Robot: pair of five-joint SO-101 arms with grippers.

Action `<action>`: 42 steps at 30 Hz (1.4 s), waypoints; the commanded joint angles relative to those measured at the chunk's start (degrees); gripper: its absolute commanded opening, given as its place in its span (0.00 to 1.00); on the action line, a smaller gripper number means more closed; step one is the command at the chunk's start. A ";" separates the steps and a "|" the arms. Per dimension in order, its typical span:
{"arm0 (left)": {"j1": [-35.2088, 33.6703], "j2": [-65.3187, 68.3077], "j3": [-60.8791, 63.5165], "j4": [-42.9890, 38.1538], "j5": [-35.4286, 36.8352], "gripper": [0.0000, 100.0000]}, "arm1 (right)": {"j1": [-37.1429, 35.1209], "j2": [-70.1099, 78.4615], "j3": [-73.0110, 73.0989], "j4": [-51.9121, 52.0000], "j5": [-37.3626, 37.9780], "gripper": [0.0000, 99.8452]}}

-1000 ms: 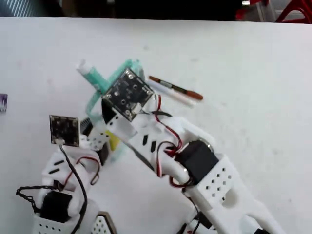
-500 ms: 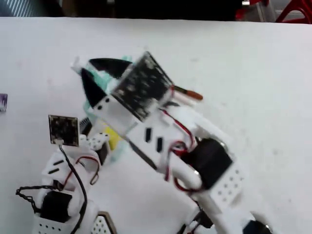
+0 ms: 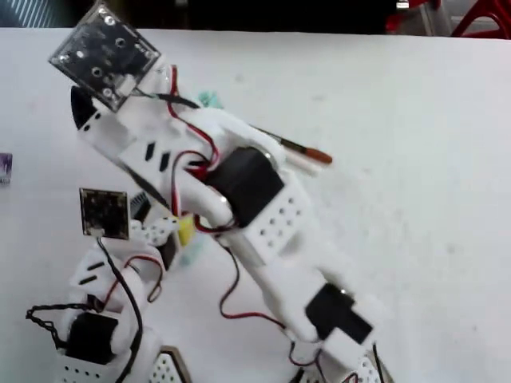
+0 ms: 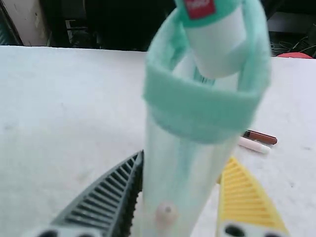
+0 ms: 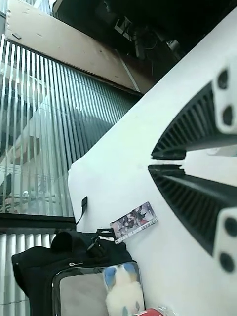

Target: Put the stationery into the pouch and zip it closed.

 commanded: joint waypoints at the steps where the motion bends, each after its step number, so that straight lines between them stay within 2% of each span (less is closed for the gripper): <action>1: -0.31 -0.40 -0.53 -2.02 0.44 0.25 | 2.33 2.15 -9.85 4.53 0.88 0.02; 5: -0.31 -0.40 -0.53 -2.11 0.44 0.25 | 4.09 2.68 -13.98 10.59 0.97 0.02; 11: -0.31 -0.40 -0.53 -2.02 0.44 0.25 | 5.58 3.30 -13.98 14.29 0.70 0.02; 26: -0.31 -0.40 -0.53 -2.11 0.44 0.25 | 2.42 5.67 -15.12 11.74 1.05 0.02; 42: -0.31 -0.31 -0.53 -2.11 0.44 0.25 | 2.86 3.38 -15.65 18.07 1.14 0.02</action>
